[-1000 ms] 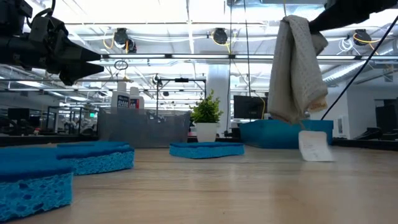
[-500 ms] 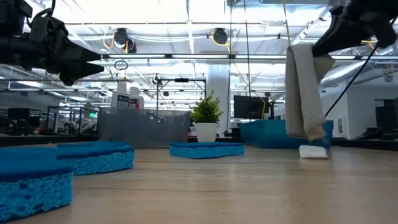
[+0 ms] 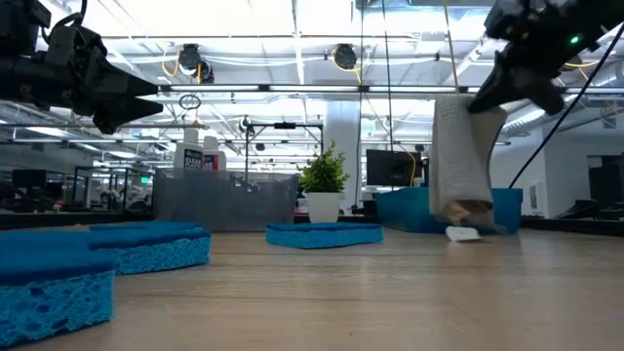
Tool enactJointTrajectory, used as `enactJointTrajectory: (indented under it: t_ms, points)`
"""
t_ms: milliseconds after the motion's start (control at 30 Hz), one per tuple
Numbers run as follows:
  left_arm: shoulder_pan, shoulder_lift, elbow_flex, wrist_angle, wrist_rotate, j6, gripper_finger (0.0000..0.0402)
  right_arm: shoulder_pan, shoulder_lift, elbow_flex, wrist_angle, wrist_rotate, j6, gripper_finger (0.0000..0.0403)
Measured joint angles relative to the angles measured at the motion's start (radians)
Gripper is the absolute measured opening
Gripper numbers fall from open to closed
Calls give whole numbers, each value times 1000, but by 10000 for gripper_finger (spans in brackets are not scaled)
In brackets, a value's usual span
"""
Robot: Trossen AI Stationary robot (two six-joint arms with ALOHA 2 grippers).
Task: Pick & Place Kitchen Items
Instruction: Put the gray towel into the blue bin
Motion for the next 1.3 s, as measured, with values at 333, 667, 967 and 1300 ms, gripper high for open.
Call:
enactJointTrajectory:
  t_ms: [333, 667, 967, 1300]
  points:
    - [0, 0, 0, 0, 0, 0, 251, -256, 93, -18, 106, -2, -244, 0]
    - [0, 0, 0, 0, 0, 0, 251, -508, 117, -90, 608, -140, -850, 0]
    - [0, 0, 0, 0, 0, 0, 251, -754, 118, -181, 895, -430, -1084, 0]
    - [0, 0, 0, 0, 0, 0, 251, -907, 213, -265, 1050, -635, -1056, 0]
